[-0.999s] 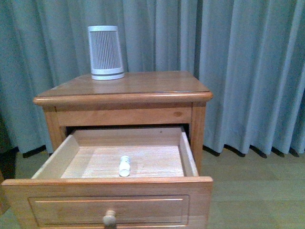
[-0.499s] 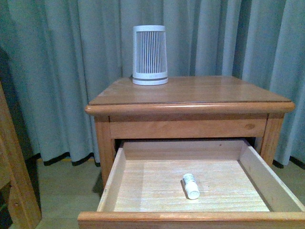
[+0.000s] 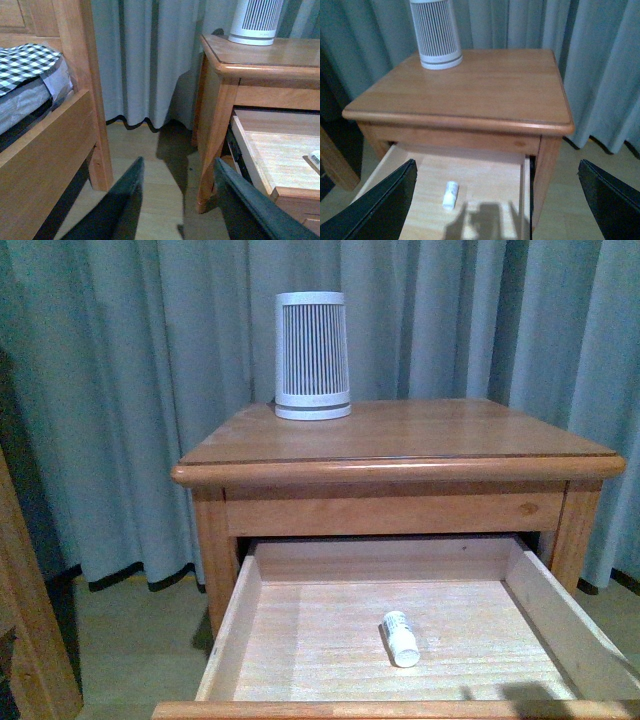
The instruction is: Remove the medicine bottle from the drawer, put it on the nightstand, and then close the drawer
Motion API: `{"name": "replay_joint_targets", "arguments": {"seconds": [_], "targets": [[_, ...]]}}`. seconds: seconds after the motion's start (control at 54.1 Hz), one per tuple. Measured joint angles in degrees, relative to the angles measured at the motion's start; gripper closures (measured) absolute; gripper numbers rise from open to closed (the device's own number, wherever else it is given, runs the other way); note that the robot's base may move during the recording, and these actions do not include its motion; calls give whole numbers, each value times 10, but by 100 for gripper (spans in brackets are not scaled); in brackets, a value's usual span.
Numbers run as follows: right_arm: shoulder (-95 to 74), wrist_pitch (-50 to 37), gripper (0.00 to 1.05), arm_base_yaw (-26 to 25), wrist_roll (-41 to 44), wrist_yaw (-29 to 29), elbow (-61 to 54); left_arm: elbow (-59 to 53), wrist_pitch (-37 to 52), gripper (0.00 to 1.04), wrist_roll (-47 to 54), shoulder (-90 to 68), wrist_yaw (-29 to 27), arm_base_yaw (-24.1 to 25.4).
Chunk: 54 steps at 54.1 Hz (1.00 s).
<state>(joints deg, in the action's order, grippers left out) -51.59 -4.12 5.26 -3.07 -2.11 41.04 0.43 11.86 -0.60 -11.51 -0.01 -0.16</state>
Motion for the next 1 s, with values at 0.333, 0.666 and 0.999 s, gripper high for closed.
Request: {"name": "replay_joint_targets", "arguments": {"seconds": [0.333,0.666,0.999], "targets": [[-407,-54,7,99,12,97,145,0,0,7,1,0,0,0],[-685,-62,7,154,-18,130,288,0,0,7,1,0,0,0],[-795,-58,7,151,-26,130,379,0,0,7,1,0,0,0]]}}
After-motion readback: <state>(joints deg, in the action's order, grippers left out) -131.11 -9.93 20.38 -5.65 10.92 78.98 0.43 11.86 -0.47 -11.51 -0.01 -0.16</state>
